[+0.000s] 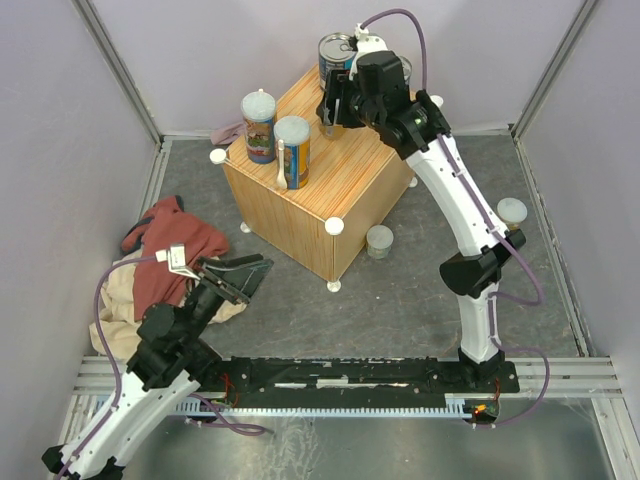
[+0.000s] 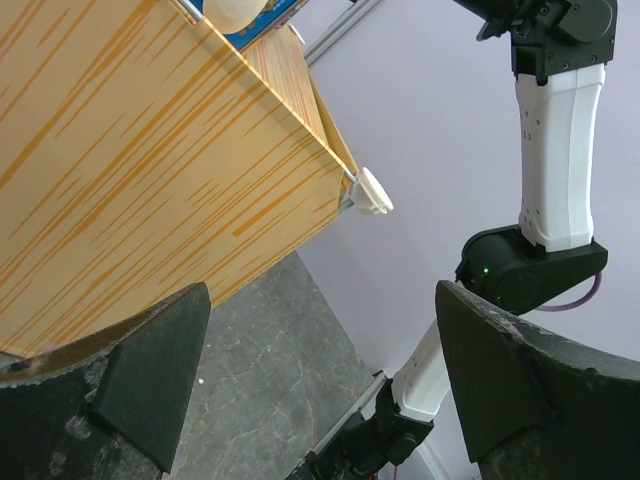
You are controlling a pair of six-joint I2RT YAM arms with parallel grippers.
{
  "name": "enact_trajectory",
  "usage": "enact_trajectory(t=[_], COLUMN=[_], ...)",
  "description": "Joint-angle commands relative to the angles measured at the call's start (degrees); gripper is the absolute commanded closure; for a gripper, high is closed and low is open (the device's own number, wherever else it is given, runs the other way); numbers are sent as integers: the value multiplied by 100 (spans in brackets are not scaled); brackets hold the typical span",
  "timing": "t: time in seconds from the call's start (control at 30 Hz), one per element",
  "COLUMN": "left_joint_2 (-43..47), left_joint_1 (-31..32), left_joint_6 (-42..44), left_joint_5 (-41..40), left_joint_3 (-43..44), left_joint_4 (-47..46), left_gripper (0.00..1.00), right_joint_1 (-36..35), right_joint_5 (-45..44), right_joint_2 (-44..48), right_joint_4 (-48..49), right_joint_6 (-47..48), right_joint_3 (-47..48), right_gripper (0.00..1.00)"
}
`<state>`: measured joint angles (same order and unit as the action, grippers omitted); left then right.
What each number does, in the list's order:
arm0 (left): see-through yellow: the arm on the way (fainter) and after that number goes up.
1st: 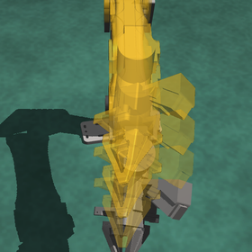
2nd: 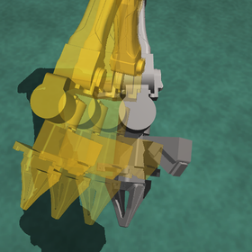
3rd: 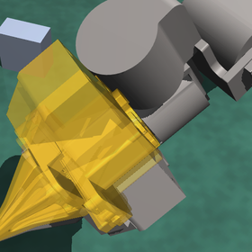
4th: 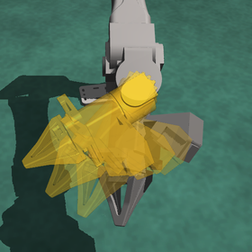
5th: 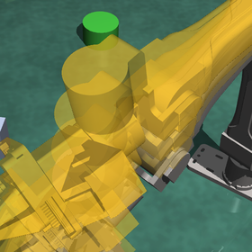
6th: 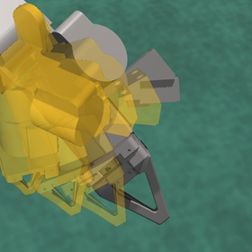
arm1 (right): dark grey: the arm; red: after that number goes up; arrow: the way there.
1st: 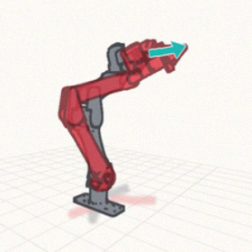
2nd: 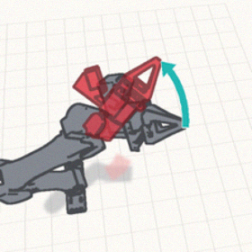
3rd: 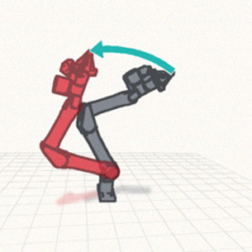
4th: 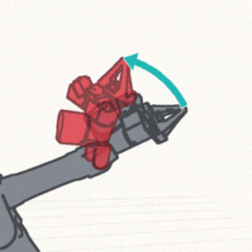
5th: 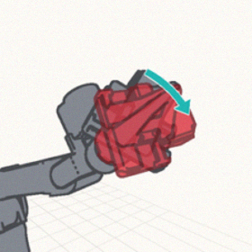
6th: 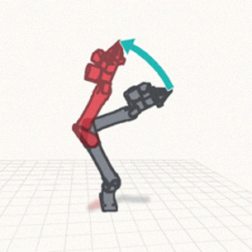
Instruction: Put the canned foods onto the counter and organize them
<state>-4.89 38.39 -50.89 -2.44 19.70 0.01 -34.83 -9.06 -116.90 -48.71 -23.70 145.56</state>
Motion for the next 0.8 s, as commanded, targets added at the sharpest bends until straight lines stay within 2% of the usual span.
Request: enact_trajectory(t=[0.0, 0.27, 0.47, 0.67, 0.77], left_joint_2=[-86, -136, -117, -114, -117], left_joint_1=[19, 19, 23, 19, 19], left_joint_6=[65, 105, 102, 88, 88], left_joint_5=[128, 148, 140, 147, 145], left_joint_3=[-27, -54, -91, -125, -121], left_joint_4=[-342, -391, -388, -406, -406], left_gripper=[1, 1, 1, 1, 1], right_joint_1=[-17, -15, -15, -26, -20], right_joint_5=[66, 121, 158, 177, 176], right_joint_2=[-17, -238, -334, -387, -392], right_joint_4=[452, 526, 559, 620, 649], right_joint_6=[43, 8, -3, 35, 36], right_joint_3=[447, 613, 658, 649, 629], right_gripper=[67, 60, 47, 30, 27])
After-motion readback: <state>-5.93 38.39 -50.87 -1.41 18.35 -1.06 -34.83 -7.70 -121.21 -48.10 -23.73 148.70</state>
